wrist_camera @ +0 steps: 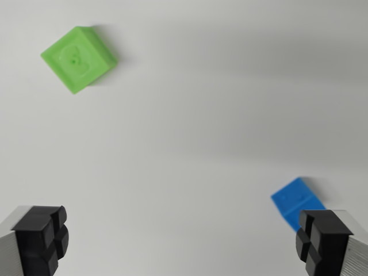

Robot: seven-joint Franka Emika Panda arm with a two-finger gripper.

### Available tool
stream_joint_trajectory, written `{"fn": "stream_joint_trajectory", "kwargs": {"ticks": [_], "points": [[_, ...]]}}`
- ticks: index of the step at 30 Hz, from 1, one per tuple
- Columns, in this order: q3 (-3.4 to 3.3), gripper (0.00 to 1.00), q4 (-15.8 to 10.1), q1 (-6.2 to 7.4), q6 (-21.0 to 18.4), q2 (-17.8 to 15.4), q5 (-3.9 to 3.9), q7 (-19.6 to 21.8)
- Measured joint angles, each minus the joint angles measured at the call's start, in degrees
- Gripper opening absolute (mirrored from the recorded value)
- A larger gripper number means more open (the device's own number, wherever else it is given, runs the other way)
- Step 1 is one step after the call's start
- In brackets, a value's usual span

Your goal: Stack cube

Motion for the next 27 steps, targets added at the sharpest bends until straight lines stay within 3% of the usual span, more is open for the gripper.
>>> {"fn": "stream_joint_trajectory", "kwargs": {"ticks": [17,27], "points": [[-0.03,1.0,-0.07,0.0,0.06,0.0,0.0,-0.21],[-0.39,1.0,-1.71,-0.29,1.07,-0.52,0.0,-2.18]]}}
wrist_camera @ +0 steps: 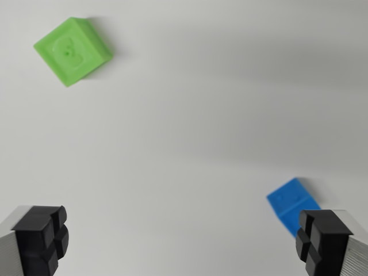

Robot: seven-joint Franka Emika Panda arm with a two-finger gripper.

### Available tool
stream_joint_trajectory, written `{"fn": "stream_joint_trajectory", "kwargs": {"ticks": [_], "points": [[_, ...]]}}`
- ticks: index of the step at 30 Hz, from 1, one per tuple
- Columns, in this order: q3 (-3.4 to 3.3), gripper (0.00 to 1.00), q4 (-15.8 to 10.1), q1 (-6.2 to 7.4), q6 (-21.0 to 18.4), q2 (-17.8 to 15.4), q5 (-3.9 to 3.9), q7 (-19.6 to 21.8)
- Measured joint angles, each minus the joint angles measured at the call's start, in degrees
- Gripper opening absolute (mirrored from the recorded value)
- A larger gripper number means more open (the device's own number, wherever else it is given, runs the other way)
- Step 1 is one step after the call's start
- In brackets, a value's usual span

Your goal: Stack cube

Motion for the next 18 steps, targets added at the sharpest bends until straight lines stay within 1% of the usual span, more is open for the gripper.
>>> {"fn": "stream_joint_trajectory", "kwargs": {"ticks": [11,18], "points": [[-0.53,1.0,-3.0,-0.8,2.11,-1.17,0.0,-3.81],[-1.07,1.0,-5.51,-1.41,3.88,-2.2,0.0,-7.21]]}}
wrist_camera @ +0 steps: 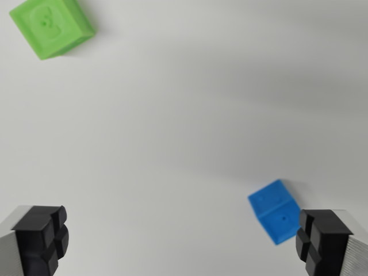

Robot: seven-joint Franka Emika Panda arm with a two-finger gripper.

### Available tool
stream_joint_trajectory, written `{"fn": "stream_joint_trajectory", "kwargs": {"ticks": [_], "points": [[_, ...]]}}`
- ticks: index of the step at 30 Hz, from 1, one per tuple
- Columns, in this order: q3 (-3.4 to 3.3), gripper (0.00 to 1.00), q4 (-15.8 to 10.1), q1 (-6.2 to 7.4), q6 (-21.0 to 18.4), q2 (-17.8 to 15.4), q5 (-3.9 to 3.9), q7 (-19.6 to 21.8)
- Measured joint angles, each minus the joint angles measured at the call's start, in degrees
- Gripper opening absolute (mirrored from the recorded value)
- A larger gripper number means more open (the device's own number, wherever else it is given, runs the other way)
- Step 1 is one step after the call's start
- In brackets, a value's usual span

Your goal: Stack cube

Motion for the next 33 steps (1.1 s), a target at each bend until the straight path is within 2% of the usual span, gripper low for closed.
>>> {"fn": "stream_joint_trajectory", "kwargs": {"ticks": [18,33], "points": [[-1.87,1.0,-7.51,-2.35,5.69,-2.44,0.01,-11.71],[-4.16,1.0,-14.0,-4.76,11.35,-3.91,0.22,-24.17]]}}
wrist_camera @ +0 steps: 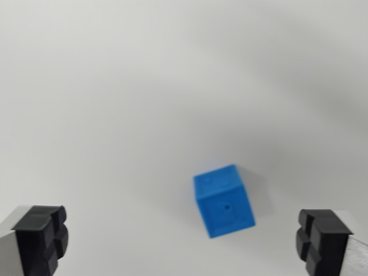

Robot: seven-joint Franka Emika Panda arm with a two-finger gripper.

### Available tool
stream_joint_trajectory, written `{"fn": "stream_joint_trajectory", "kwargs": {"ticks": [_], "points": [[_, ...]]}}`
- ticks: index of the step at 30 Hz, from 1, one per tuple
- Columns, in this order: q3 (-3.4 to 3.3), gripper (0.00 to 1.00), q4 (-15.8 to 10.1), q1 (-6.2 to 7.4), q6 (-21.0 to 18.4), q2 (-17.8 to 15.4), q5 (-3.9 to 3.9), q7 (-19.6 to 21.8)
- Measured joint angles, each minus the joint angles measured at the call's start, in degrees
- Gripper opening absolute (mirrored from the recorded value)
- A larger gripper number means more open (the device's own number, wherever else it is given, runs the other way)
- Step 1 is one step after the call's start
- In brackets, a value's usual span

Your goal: Stack cube

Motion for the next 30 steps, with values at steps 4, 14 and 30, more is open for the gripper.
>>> {"fn": "stream_joint_trajectory", "kwargs": {"ticks": [4,14,30], "points": [[-0.66,1.0,-1.52,-0.71,1.46,-0.21,0.11,-3.44],[-2.69,1.0,-5.41,-2.67,5.58,-0.32,0.71,-13.74],[-6.08,1.0,-10.37,-6.33,12.03,0.83,2.49,-32.0]]}}
